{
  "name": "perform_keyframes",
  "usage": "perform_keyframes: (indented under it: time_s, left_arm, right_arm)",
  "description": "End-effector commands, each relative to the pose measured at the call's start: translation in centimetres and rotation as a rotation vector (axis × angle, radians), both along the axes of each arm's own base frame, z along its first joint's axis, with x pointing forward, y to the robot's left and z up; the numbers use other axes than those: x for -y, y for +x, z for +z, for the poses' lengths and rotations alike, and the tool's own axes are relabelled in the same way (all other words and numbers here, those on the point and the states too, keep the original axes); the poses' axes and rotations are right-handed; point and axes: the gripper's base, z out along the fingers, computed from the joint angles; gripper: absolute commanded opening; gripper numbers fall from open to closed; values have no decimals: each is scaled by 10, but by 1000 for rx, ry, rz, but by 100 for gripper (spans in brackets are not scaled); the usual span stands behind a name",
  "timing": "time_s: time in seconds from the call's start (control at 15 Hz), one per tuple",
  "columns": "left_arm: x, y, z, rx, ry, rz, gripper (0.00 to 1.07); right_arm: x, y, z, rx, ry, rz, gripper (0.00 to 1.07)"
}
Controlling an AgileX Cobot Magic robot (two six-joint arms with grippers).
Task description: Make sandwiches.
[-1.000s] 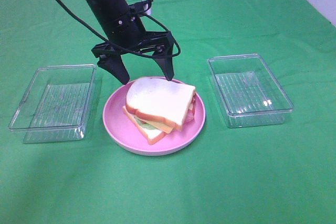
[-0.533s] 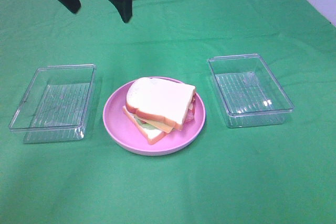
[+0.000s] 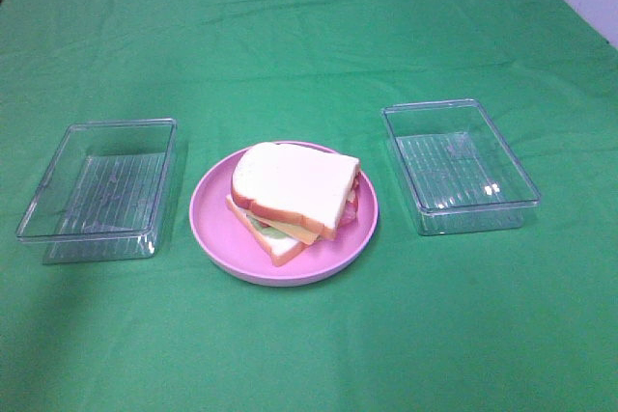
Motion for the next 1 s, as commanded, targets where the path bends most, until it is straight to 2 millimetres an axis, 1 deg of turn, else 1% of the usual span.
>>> perform_keyframes:
  time_s: [0.07, 0.13, 0.2, 0.33, 0.4, 0.47, 0.6, 0.67, 0.73, 0.8, 0.87, 1.0]
  left_arm:
    - [-35, -56, -19, -146, -4, 143, 101]
    - [-39, -75, -23, -155, -6, 165, 101]
    - [-39, -96, -28, -157, -6, 167, 101]
    - [-37, -131, -29, -124, -12, 168, 101]
    - [-36, -155, -28, -84, -27, 200, 101]
    - [-36, -173, -26, -41, -39, 222, 101]
    - [-34, -212, -21, 91, -48, 218, 101]
    - [-34, -222, -21, 133, -45, 213, 101]
    - [-33, -239, -23, 210, -42, 197, 101]
    - [-33, -255, -28, 286, -47, 193, 101]
    - [-32, -283, -38, 448, -44, 180, 101]
    - [-32, -301, -53, 559, -1, 129, 101]
  right_arm:
    - [0, -4, 0, 35, -2, -1, 95]
    - [0, -4, 0, 35, -2, -1, 95]
    - [0, -4, 0, 35, -2, -1, 95]
    - [0, -4, 0, 35, -2, -1, 95]
    - [0, -4, 0, 35, -2, -1, 95]
    - [0, -4, 0, 35, -2, -1, 95]
    - [0, -4, 0, 35, -2, -1, 95]
    - [0, -4, 0, 35, -2, -1, 95]
    - [0, -4, 0, 35, -2, -1, 95]
    - [0, -4, 0, 35, -2, -1, 95]
    - [0, -4, 0, 35, -2, -1, 95]
    - [0, -4, 0, 35, -2, -1, 95]
